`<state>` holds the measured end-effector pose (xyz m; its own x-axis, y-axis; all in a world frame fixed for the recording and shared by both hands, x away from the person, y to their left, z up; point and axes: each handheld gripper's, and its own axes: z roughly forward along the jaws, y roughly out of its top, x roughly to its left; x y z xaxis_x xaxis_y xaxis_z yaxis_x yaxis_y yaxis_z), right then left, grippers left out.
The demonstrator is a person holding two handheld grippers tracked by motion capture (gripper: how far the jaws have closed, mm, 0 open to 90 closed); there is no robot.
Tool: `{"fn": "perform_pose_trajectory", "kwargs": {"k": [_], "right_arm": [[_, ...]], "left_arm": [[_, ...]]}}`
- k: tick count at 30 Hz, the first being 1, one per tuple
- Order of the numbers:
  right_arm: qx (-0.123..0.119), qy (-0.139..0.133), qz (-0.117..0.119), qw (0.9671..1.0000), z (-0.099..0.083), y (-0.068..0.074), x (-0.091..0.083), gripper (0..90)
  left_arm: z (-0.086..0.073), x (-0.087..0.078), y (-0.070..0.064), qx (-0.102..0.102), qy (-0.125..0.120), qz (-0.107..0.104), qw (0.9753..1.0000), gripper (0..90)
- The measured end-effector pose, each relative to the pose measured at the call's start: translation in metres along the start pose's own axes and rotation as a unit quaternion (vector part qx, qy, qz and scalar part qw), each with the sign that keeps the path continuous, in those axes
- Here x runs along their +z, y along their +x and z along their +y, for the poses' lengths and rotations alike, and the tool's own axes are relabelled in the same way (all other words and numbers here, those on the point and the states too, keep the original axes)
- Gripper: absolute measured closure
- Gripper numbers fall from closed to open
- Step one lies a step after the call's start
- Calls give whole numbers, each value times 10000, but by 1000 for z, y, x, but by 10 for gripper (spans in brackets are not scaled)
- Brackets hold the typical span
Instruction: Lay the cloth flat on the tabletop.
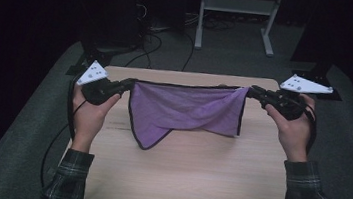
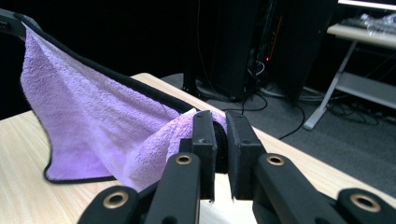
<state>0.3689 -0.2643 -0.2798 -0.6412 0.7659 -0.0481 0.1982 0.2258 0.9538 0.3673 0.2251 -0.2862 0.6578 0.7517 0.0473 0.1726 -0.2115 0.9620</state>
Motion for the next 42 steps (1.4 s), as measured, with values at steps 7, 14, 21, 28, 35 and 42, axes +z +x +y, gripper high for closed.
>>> {"fn": "perform_pose_trajectory", "kwargs": {"k": [7,14,21,28,35,42], "right_arm": [[-94,-202,30,9997,9,8,-21,822],[-279,-362,102,9989,9,25,-50,822],[-437,-451,165,9979,6,50,-84,822],[-551,-346,105,9978,1,64,-101,822],[-372,254,148,9989,-32,53,-73,822],[-382,546,57,9978,-49,43,-47,821]], "left_arm": [[9,-13,-9,130,-220,-49,9997,865],[9,-38,-25,189,-340,-263,9989,865],[14,-70,-48,230,-374,-356,9984,865],[13,-76,-57,389,-141,-513,9978,864],[-28,-37,-38,-3,298,-640,9975,863],[-51,-9,-24,-97,428,-588,9973,862]]}}
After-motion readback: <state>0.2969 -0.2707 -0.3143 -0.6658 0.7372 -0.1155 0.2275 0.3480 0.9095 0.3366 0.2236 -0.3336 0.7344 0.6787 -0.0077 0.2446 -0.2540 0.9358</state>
